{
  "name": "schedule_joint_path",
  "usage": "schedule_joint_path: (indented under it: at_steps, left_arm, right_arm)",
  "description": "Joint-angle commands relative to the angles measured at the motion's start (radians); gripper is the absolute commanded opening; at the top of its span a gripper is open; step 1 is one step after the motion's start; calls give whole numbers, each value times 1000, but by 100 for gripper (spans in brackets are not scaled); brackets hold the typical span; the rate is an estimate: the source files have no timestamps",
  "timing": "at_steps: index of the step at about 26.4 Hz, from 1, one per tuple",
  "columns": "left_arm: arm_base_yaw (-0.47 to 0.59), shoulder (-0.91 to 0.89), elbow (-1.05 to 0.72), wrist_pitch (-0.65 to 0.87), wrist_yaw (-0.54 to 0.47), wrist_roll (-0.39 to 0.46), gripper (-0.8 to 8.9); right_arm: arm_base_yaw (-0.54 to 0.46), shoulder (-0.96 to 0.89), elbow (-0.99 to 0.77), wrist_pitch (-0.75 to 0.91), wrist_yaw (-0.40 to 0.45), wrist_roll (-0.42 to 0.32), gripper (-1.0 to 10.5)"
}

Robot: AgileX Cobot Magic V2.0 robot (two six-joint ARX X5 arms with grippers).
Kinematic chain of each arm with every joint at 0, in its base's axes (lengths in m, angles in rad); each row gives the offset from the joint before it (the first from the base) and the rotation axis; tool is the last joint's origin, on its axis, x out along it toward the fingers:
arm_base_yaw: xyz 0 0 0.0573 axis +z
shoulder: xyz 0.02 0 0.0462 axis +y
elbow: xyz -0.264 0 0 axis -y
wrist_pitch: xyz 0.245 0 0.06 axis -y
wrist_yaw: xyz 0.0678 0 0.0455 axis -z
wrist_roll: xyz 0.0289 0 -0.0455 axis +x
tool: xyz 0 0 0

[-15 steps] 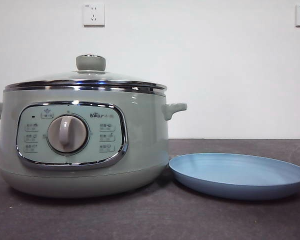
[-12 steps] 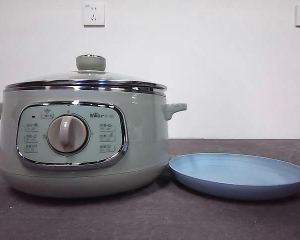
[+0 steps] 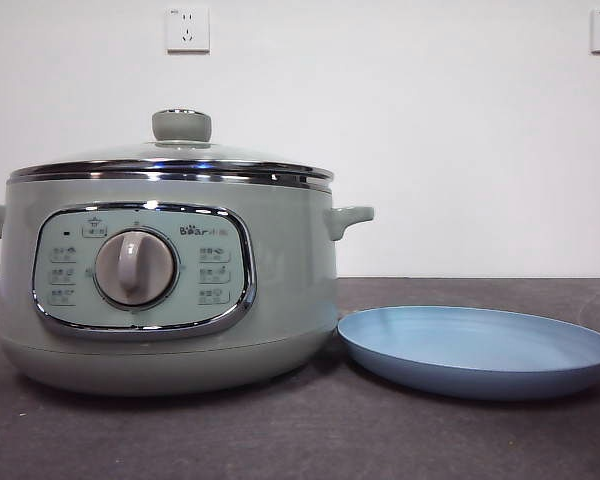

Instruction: Take the pumpkin out from the steamer,put the pumpkin in the blue plate,close the lid

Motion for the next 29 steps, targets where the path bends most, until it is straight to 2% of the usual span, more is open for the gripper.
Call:
schedule_joint_path:
  at_steps: [1, 10, 21, 29]
  left_arm:
    - [2, -2, -13, 8, 18, -26, -8]
    - [2, 6, 32, -58, 13, -35, -8]
    - [2, 6, 196, -193, -40, -26, -8]
    - [2, 6, 311, -213, -42, -26, -8]
  right_arm:
    - [1, 0, -13, 2, -2, 6, 1]
    - [1, 2, 16, -43, -6, -11, -4]
    - [1, 82, 165, -84, -6, -56, -3]
    - [1, 238, 365, -90, -26, -162, -3]
